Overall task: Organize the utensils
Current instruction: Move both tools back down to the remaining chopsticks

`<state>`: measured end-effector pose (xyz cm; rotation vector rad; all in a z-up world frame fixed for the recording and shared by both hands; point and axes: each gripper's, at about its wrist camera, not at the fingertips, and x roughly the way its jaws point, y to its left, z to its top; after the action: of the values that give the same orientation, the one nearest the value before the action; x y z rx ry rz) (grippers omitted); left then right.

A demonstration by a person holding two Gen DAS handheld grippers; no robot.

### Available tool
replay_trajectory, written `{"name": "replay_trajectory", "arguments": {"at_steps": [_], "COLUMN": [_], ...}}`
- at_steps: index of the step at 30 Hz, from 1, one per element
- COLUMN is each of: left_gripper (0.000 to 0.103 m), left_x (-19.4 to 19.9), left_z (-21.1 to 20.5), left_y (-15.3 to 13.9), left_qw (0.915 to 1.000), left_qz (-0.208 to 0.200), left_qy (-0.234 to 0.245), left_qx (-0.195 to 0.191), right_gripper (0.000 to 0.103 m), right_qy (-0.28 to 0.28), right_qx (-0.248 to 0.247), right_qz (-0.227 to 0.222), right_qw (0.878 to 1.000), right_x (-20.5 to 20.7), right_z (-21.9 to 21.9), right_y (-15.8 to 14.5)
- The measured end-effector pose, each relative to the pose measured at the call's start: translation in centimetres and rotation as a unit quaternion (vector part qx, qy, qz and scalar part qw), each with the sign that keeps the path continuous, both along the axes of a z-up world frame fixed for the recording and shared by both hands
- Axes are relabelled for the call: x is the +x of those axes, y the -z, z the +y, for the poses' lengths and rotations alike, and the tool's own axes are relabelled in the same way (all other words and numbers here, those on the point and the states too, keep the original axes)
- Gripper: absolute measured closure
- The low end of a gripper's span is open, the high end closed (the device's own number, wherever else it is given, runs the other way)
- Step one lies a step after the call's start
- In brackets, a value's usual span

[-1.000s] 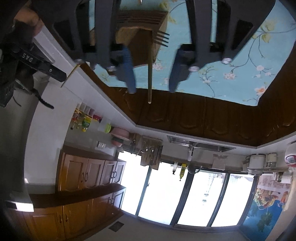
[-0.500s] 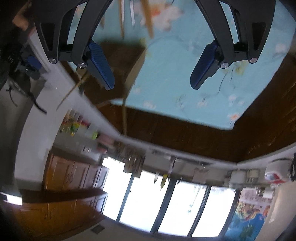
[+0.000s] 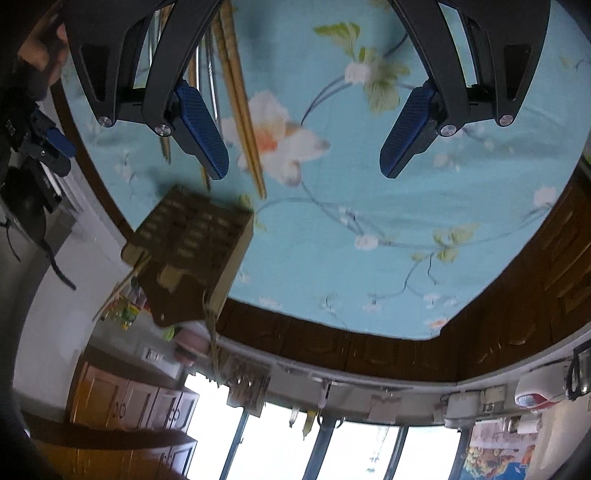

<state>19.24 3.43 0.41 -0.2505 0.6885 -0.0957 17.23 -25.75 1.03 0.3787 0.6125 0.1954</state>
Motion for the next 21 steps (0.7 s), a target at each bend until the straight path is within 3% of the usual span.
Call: {"name": "replay_trajectory", "arguments": {"at_steps": [2,3,7,9,12,19,21], "left_gripper": [0.017,0.017,0.017,0.017,0.018,0.041,0.043], "left_x": [-0.1,-0.1,0.1,0.5,1.2,3.0,3.6], "left_z": [-0.1,-0.2,-0.6,-0.9,-1.4,-2.6,-3.1], "left_y": [0.3,0.5,0.9,1.1,1.3,2.4,2.7], "left_qw": [1.0000,1.0000,0.9996,0.9993,0.9985,0.9954,0.9943], "left_qz": [0.005,0.008,0.021,0.028,0.041,0.074,0.082], "left_qy": [0.001,0.003,0.010,0.017,0.026,0.055,0.062], "left_qx": [0.004,0.005,0.014,0.019,0.027,0.027,0.028], "right_gripper": [0.006,0.012,0.050,0.061,0.068,0.078,0.078], "right_qy": [-0.006,-0.011,-0.040,-0.050,-0.062,-0.075,-0.077], "right_qx": [-0.008,-0.013,-0.018,-0.018,-0.020,-0.031,-0.028], "right_qz": [0.003,0.005,0.034,0.049,0.068,0.099,0.109], "right_qw": [1.000,1.000,0.998,0.997,0.996,0.992,0.991], "right_x": [-0.4,-0.5,0.3,0.9,1.8,3.3,4.0], "right_z": [0.8,1.2,2.8,3.4,4.3,5.6,5.8], "right_y": [0.5,0.6,1.8,2.6,3.5,5.2,5.7]}}
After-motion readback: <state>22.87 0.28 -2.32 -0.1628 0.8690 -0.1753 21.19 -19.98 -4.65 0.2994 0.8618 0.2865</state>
